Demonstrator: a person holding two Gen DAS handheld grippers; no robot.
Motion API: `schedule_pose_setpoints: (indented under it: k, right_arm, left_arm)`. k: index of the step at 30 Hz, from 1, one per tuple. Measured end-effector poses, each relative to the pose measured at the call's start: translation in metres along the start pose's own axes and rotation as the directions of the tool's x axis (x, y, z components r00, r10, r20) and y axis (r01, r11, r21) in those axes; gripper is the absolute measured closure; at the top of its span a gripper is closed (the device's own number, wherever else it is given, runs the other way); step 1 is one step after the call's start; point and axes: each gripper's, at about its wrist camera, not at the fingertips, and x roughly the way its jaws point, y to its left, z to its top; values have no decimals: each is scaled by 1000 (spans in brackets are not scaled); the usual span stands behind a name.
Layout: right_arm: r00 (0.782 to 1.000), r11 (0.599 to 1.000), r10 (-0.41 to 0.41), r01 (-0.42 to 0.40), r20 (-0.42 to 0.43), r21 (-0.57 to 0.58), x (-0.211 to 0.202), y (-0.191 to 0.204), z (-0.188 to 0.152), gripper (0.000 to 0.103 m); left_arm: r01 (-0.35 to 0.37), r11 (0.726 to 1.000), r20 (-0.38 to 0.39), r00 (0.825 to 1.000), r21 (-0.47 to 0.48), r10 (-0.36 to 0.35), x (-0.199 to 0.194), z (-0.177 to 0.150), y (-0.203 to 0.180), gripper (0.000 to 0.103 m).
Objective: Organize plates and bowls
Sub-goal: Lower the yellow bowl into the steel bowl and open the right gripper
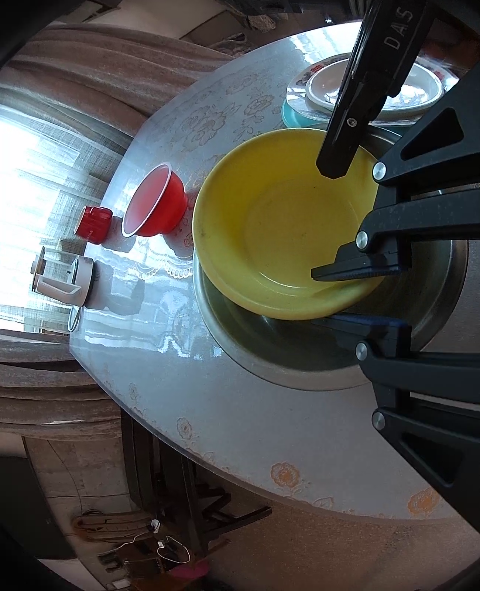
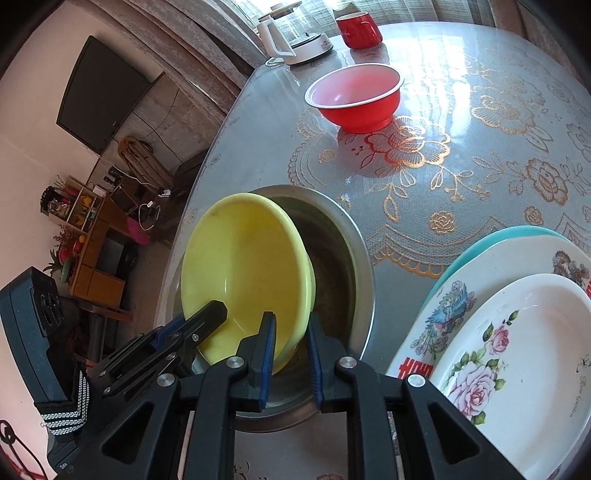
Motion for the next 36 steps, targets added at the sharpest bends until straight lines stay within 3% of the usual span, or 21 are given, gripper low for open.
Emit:
schedule_pose_setpoints:
  k: [19, 23, 28, 31, 35, 36]
  right_arm:
    - [999, 999, -39, 38, 28, 29, -12, -5, 0, 80]
    - [996, 998, -55, 53, 68, 23, -20, -3, 0, 77]
    - [997, 999, -32, 31, 75, 11, -24, 0, 0, 77]
    - [997, 1000, -25, 23, 70, 18, -21, -1, -1, 77]
    - [997, 1000, -20, 18, 70, 22, -20, -2, -2, 77]
    - [997, 1000, -20, 18, 70, 26, -20, -3, -2, 77]
  left_arm:
    - [-31, 999, 13, 999, 28, 31, 5, 2, -3, 86]
    - [-53, 998, 24, 998, 35, 52, 6, 2, -3, 85]
    - [-53, 998, 20, 998, 29, 52, 6, 2, -3, 85]
    - [-67, 997, 36, 997, 30, 66, 2, 2, -4, 78]
    - [-51, 998, 69, 996, 27, 49, -8, 4, -4, 53]
    - [-59, 998, 83, 995, 27, 57, -10, 5, -4, 53]
